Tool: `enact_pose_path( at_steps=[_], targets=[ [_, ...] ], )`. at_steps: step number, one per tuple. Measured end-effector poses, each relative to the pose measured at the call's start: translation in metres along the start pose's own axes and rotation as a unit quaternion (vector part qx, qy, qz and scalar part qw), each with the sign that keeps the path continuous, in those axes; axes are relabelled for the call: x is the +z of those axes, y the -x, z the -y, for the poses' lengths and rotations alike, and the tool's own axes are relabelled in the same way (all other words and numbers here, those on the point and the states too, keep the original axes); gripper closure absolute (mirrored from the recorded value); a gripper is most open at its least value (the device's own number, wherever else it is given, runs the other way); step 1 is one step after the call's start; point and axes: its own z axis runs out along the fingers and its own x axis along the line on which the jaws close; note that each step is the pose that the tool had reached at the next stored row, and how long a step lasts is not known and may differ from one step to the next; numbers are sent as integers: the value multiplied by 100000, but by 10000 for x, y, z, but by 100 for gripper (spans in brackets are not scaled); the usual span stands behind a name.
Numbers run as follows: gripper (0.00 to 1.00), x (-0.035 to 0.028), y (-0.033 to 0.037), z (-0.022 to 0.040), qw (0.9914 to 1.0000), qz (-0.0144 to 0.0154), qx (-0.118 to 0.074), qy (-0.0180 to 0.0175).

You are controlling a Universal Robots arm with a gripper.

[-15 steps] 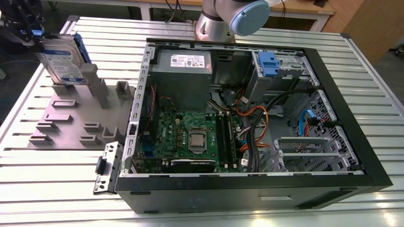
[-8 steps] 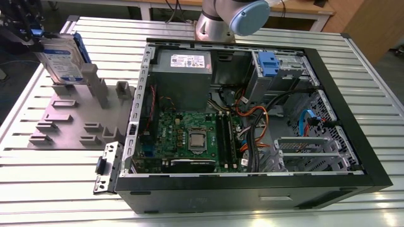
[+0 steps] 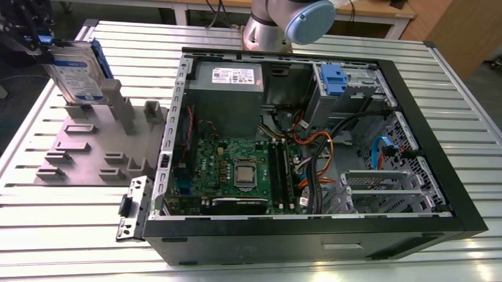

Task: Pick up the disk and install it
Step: 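Pick up the disk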

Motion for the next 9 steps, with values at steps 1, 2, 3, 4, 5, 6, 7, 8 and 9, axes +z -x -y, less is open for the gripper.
enact_pose_path(
  at_steps=[1, 2, 3, 4, 5, 6, 7, 8, 9],
  targets=[
    [64, -2, 0, 0, 100000, 1, 1, 0],
    [64, -4, 0, 0, 100000, 0, 1, -2],
    [64, -6, 0, 0, 100000, 2, 0, -1],
    [64, -9, 0, 0, 100000, 1, -1, -2],
    [64, -11, 0, 0, 100000, 1, -1, -2],
    [64, -13, 0, 0, 100000, 2, 0, -4],
    [64, -14, 0, 0, 100000, 2, -1, -5],
    [64, -17, 0, 0, 100000, 0, 1, 1],
    [64, -19, 0, 0, 100000, 0, 1, 0]
  ],
)
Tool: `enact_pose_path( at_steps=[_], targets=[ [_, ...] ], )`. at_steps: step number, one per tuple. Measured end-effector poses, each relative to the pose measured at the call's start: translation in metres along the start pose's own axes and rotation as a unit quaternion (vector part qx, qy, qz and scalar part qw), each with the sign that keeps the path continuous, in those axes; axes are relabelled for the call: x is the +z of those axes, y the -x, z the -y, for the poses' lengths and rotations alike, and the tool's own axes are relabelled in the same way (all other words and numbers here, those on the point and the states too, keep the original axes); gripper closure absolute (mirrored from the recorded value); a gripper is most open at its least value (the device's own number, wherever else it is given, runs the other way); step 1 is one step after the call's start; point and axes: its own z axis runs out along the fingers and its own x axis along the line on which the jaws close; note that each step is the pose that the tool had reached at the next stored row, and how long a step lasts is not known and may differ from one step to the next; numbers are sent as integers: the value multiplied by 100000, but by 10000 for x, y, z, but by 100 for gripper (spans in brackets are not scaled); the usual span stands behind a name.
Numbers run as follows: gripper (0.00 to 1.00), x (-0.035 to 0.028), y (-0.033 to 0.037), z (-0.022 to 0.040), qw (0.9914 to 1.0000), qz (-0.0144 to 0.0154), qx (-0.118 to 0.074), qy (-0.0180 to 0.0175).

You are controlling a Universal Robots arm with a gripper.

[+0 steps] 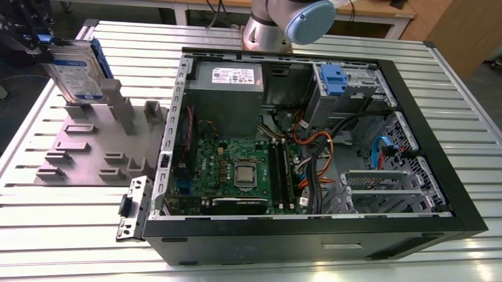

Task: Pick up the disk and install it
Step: 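Pick up the disk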

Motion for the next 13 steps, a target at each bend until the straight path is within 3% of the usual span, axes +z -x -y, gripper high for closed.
enact_pose_path(
  at_steps=[13],
  targets=[
    [64, -26, 0, 0, 100000, 1, -1, -1]
  ],
)
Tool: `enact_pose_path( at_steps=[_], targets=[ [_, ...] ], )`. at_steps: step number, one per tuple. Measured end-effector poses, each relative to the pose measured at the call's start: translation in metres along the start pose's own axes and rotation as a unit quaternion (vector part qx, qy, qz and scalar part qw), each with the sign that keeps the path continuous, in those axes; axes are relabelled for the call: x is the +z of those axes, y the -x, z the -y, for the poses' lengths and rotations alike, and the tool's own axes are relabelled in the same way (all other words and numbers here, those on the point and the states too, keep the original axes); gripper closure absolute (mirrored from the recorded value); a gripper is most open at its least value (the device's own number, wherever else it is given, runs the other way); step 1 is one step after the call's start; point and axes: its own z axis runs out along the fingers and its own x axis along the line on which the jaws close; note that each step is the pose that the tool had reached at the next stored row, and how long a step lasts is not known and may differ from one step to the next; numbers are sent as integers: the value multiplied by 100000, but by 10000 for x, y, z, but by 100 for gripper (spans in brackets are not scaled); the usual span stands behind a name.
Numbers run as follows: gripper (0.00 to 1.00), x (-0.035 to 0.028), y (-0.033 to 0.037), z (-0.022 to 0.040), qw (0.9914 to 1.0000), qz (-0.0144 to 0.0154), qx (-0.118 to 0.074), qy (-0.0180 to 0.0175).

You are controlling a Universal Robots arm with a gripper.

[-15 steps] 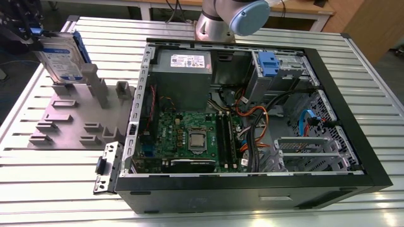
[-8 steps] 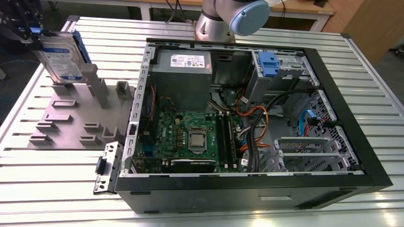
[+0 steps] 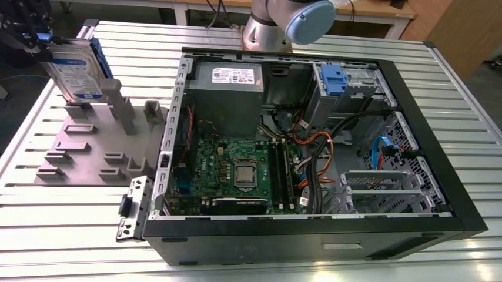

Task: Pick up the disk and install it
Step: 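Pick up the disk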

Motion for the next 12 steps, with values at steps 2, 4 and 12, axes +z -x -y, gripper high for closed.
enact_pose_path(
  at_steps=[2, 4, 12],
  targets=[
    [64, -4, 0, 0, 100000, 0, 1, -1],
    [64, -8, 0, 0, 100000, 0, 2, 0],
    [64, -35, 0, -1, 100000, 0, 1, -2]
  ],
)
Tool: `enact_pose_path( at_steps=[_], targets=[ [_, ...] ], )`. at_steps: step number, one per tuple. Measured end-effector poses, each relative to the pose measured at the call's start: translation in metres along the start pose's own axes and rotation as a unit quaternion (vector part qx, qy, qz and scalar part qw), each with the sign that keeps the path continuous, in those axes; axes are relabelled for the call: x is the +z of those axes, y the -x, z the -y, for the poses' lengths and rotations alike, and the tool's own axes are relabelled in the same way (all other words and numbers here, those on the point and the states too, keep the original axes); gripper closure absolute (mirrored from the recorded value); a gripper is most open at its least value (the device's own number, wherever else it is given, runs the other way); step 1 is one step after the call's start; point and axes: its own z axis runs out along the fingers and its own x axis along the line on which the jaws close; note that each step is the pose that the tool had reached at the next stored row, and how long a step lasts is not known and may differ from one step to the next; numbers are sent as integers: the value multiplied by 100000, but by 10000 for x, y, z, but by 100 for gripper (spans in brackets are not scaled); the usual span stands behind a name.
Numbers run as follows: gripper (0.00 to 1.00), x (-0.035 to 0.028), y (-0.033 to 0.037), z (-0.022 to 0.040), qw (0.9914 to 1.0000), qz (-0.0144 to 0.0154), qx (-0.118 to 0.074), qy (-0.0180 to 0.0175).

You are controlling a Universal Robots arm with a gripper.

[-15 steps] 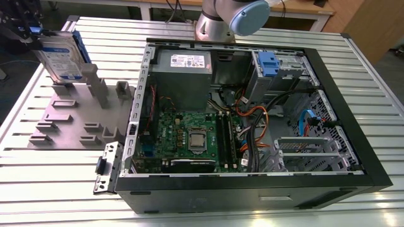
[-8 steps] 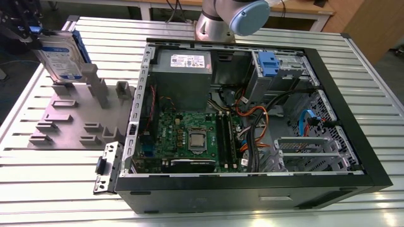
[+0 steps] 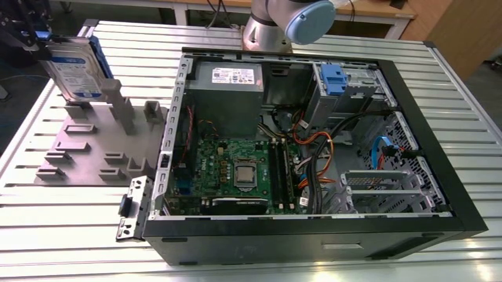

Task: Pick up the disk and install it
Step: 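Pick up the disk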

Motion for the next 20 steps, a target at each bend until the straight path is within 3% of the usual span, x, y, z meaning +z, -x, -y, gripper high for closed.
enact_pose_path(
  at_steps=[20],
  targets=[
    [64, -70, 1, -1, 100000, -9, -1, 19]
  ],
)
